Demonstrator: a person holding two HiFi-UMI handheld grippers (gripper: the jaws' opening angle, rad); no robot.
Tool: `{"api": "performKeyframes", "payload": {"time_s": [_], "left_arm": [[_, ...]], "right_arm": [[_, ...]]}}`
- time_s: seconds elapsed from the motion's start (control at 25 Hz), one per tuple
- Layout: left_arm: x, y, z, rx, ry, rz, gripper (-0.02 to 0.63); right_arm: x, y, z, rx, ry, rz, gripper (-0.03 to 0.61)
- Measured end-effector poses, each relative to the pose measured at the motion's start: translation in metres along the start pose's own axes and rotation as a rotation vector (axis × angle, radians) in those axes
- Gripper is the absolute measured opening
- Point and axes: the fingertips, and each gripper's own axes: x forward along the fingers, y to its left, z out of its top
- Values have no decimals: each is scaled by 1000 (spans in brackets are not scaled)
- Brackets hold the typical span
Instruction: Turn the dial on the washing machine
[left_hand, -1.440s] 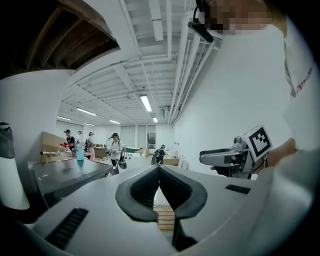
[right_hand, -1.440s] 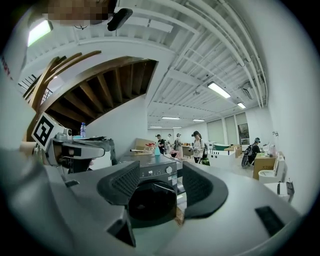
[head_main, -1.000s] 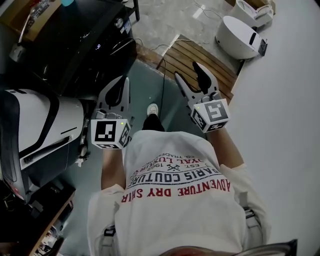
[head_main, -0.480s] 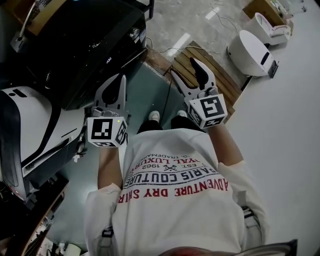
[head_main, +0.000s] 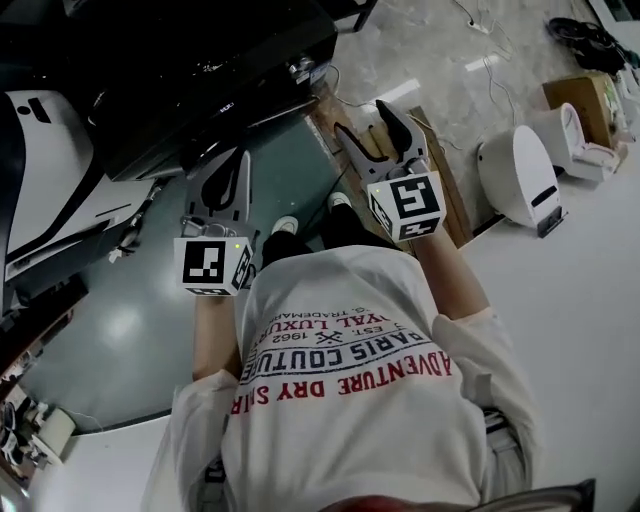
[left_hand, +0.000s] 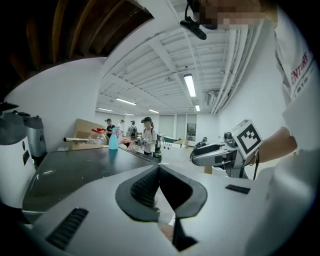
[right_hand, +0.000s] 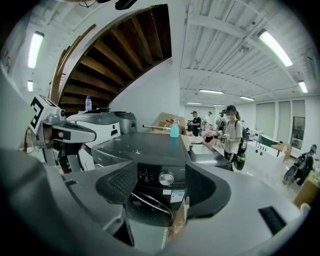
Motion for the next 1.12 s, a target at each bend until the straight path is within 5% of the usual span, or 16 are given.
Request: {"api": "performKeyframes", "payload": {"time_s": [0.36,0.6,1.12], "left_arm": [[14,0,-33,-79,-24,191,15],[16,9,-69,-89,14,292,15],[29,15,-119,-137,46,353,15]], "right_arm": [[80,0,-34,-327,77,172,295],[128,-1,-70,-332,100,185,299],[202,-5,-98,-318,103,139,302]]}}
